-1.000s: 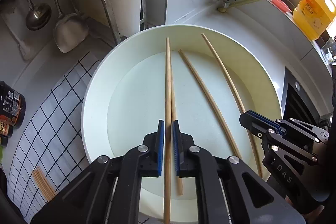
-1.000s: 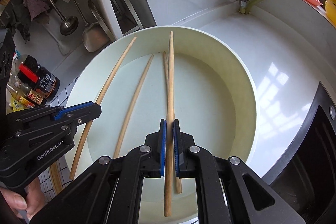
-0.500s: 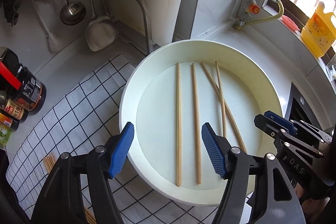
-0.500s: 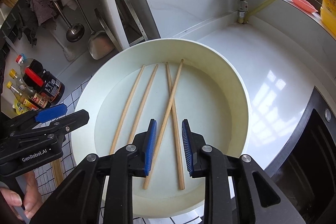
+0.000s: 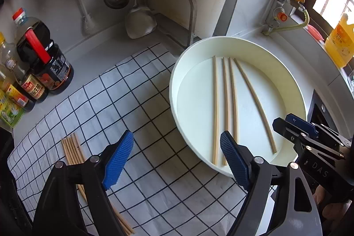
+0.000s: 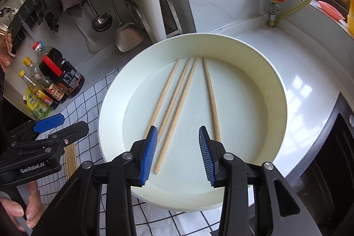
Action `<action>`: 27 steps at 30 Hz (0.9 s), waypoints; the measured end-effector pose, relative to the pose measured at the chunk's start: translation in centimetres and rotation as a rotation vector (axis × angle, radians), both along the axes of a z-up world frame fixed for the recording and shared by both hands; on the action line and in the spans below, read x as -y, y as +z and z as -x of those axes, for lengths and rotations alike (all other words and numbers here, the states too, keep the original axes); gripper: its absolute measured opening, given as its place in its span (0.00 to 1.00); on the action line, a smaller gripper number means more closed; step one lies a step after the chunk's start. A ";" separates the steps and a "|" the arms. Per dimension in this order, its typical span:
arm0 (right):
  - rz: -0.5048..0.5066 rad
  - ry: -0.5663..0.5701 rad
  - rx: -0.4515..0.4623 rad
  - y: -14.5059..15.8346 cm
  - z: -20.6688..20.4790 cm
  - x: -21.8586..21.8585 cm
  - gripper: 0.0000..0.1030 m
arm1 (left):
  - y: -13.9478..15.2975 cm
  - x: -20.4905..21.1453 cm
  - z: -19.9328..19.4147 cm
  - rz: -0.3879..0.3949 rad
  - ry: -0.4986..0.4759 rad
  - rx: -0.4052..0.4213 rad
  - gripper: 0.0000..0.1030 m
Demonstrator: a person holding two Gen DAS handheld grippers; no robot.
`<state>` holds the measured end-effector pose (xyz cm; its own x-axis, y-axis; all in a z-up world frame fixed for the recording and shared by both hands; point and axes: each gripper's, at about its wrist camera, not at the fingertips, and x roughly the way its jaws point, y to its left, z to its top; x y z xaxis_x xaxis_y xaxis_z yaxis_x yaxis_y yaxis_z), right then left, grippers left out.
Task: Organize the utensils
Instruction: 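Move both open tools back over the chopstick row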
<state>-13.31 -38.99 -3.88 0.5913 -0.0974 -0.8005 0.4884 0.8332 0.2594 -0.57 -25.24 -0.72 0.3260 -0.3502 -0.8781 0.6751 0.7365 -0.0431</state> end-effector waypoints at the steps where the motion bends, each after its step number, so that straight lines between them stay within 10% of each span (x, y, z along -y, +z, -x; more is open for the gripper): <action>1: 0.001 0.007 -0.002 0.0 -0.1 -0.4 0.39 | 0.0 -0.4 0.0 0.001 0.007 -0.002 0.77; 27: 0.021 0.176 -0.024 0.3 -4.2 -11.2 0.45 | -0.6 -13.0 -2.2 -0.006 0.175 0.012 0.77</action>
